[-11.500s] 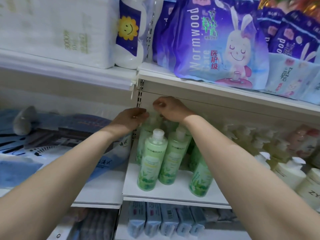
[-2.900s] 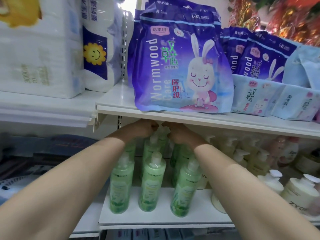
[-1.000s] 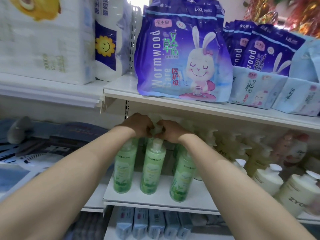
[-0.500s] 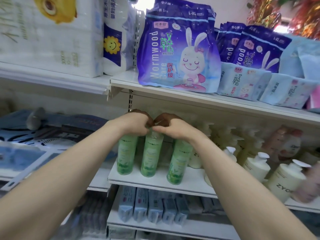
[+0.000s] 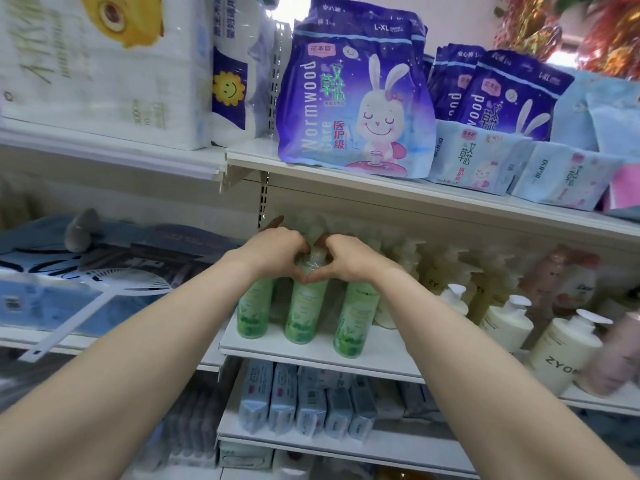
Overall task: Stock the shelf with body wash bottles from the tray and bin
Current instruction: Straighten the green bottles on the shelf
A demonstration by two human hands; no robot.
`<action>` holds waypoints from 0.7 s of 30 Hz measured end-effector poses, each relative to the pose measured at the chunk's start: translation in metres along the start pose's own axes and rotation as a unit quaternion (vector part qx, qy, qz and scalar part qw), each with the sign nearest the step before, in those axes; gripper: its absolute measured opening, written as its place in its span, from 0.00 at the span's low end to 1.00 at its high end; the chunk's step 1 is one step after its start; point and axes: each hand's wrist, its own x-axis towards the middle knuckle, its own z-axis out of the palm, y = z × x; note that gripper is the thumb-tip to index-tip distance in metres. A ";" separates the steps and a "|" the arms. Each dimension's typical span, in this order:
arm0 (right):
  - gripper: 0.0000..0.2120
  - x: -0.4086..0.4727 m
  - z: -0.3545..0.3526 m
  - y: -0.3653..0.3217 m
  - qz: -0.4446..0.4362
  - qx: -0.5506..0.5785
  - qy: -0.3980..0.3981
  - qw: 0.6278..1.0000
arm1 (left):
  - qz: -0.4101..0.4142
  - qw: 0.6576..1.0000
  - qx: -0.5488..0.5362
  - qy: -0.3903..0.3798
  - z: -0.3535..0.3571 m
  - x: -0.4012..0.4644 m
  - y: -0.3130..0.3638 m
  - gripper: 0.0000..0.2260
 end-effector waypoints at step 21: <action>0.28 -0.074 -0.014 0.059 0.044 0.064 0.139 0.987 | 0.064 0.996 0.016 0.052 -0.002 -0.003 0.084 0.33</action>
